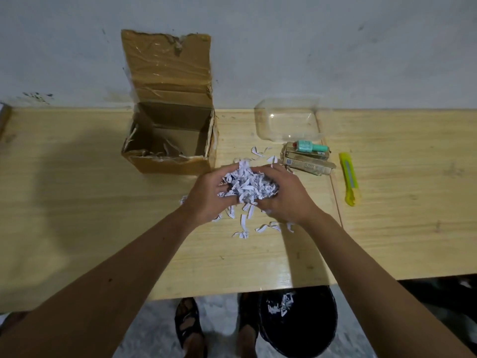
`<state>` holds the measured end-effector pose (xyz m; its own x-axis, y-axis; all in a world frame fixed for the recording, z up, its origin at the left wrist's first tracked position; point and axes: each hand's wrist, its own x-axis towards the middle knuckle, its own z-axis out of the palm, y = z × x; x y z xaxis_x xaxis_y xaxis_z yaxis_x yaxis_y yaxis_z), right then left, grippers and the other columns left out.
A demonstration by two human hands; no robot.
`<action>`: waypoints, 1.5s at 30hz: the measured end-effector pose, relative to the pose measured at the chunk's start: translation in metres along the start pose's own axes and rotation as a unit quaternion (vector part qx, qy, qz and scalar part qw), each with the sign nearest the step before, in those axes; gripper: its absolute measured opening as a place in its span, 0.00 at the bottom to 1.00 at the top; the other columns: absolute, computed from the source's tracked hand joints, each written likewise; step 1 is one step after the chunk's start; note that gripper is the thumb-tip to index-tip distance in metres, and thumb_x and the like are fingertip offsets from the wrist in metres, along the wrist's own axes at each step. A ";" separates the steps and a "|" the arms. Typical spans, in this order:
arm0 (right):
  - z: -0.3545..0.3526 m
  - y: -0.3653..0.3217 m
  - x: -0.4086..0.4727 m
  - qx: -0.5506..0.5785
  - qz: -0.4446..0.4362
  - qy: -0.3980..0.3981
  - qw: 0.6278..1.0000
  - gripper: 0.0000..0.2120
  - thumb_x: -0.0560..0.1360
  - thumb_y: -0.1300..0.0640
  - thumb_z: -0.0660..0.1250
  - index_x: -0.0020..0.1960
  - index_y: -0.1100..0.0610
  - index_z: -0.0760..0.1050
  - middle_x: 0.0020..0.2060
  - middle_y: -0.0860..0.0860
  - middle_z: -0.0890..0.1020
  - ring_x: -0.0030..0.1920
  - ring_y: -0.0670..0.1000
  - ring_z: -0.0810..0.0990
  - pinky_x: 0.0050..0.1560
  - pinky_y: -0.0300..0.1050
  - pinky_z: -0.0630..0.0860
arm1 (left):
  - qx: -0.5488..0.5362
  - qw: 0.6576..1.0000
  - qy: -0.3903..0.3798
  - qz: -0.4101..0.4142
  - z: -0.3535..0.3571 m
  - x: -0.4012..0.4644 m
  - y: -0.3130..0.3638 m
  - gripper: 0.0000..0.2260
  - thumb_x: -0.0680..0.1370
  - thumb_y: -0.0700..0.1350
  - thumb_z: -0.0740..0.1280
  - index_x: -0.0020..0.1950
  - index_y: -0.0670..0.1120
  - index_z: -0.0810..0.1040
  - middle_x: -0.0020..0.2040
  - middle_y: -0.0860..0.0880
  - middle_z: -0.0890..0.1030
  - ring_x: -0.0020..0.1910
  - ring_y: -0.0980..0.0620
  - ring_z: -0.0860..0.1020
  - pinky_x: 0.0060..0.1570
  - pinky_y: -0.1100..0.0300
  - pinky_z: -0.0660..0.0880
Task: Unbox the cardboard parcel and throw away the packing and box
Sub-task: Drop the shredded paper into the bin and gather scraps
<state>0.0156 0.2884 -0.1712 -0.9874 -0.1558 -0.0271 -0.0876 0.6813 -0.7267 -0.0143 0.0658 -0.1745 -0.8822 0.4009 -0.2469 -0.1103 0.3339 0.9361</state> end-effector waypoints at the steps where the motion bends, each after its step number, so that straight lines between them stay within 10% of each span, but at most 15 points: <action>1: 0.001 -0.002 -0.003 0.012 0.010 0.005 1.000 0.33 0.64 0.48 0.78 0.69 0.52 0.79 0.52 0.53 0.80 0.50 0.48 0.79 0.53 0.42 0.75 | -0.001 1.000 0.010 -0.003 0.000 0.000 0.000 0.33 0.71 0.34 0.80 0.73 0.48 0.76 0.66 0.47 0.82 0.64 0.51 0.81 0.65 0.63 0.77; 8: 0.007 -0.013 -0.033 0.067 0.068 0.042 0.995 0.27 0.64 0.59 0.80 0.63 0.54 0.82 0.52 0.53 0.85 0.49 0.51 0.84 0.52 0.43 0.80 | -0.007 1.000 0.015 -0.021 0.013 -0.010 0.001 0.23 0.71 0.29 0.77 0.54 0.56 0.83 0.50 0.54 0.86 0.39 0.56 0.84 0.43 0.62 0.82; 16: -0.015 -0.018 -0.094 0.101 0.126 0.108 0.981 0.26 0.62 0.61 0.85 0.59 0.53 0.84 0.50 0.47 0.86 0.50 0.47 0.85 0.53 0.42 0.79 | 0.030 0.999 -0.029 -0.007 0.045 -0.022 0.022 0.21 0.70 0.33 0.78 0.55 0.56 0.86 0.53 0.53 0.87 0.53 0.49 0.85 0.59 0.49 0.82; 28: -0.071 0.010 -0.232 0.097 0.177 0.185 0.962 0.21 0.68 0.60 0.83 0.60 0.52 0.83 0.49 0.43 0.85 0.49 0.38 0.83 0.49 0.32 0.75 | 0.030 0.990 -0.140 0.015 0.167 -0.060 0.065 0.20 0.67 0.34 0.82 0.56 0.49 0.86 0.48 0.52 0.88 0.44 0.58 0.85 0.54 0.58 0.83; 39: -0.050 0.046 -0.378 0.081 0.255 0.208 0.941 0.23 0.67 0.55 0.82 0.61 0.51 0.82 0.54 0.48 0.82 0.52 0.47 0.82 0.52 0.40 0.76 | 0.084 0.960 -0.269 0.014 0.276 -0.131 0.046 0.25 0.70 0.37 0.82 0.51 0.67 0.83 0.51 0.59 0.86 0.50 0.59 0.86 0.61 0.54 0.81; 45: -0.026 0.067 -0.408 0.080 0.294 0.202 0.931 0.26 0.66 0.55 0.83 0.62 0.51 0.82 0.55 0.45 0.80 0.52 0.39 0.78 0.51 0.26 0.69 | 0.125 0.946 -0.300 0.008 0.298 -0.141 0.031 0.22 0.72 0.35 0.79 0.63 0.51 0.84 0.55 0.57 0.85 0.51 0.58 0.85 0.60 0.52 0.82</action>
<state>0.4093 0.4167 -0.1911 -0.8301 0.5141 -0.2159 0.4730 0.4442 -0.7609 0.2431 0.2739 -0.1851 -0.4560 0.7944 -0.4012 0.0789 0.4851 0.8709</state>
